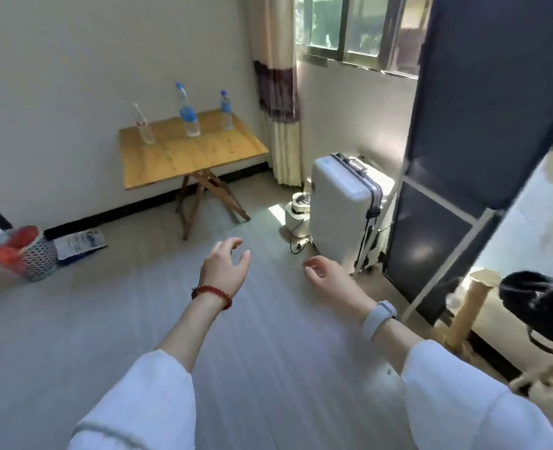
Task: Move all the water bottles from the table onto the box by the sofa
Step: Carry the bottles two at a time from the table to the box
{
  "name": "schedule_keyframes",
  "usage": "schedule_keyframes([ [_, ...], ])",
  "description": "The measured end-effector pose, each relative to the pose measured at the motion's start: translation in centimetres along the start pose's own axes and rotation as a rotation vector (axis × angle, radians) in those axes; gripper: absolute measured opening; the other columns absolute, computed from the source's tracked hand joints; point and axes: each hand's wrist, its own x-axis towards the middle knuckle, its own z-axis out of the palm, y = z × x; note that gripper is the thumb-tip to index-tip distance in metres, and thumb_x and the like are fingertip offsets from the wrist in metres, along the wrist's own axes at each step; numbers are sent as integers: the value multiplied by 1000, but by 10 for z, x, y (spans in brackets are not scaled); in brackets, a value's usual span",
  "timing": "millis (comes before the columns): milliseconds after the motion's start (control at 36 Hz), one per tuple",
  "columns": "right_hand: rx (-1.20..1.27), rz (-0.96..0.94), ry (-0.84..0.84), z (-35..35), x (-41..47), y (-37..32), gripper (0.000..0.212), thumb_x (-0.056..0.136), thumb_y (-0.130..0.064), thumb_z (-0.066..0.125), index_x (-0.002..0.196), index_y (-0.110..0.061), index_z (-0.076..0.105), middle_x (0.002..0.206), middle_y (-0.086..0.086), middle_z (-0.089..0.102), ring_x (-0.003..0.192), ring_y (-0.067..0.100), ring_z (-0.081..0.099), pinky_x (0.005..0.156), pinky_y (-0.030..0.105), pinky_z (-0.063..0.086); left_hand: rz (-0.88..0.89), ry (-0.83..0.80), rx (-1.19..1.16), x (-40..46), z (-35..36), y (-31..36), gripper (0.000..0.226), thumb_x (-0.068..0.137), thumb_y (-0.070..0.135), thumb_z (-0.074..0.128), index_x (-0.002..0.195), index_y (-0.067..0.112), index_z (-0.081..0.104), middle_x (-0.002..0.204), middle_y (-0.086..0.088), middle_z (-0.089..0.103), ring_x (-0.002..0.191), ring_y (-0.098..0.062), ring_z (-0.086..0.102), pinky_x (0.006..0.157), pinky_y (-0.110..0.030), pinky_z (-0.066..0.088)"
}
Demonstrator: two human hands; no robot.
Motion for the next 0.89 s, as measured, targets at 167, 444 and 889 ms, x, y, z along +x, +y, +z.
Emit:
schedule_keyframes([
  [167, -7, -130, -96, 38, 149, -74, 29, 92, -26, 45, 115, -15, 58, 111, 5, 65, 101, 17, 60, 73, 15, 34, -57, 158, -6, 118, -38, -54, 25, 84, 20, 58, 107, 12, 60, 108, -8, 61, 100, -22, 56, 86, -23, 38],
  [444, 6, -166, -139, 120, 400, -162, 27, 92, -24, 47, 114, -12, 58, 108, 9, 66, 98, 21, 62, 77, 20, 39, -145, 228, -27, 346, -82, -173, 25, 85, 20, 57, 109, 11, 59, 107, -8, 60, 100, -19, 55, 82, -18, 35],
  [889, 3, -65, -54, 131, 756, -208, 28, 93, -26, 45, 115, -14, 58, 108, 8, 66, 102, 21, 60, 81, 23, 41, -75, 102, -25, 719, -42, -255, 28, 87, 23, 55, 113, 12, 57, 116, -8, 58, 108, -21, 54, 91, -26, 40],
])
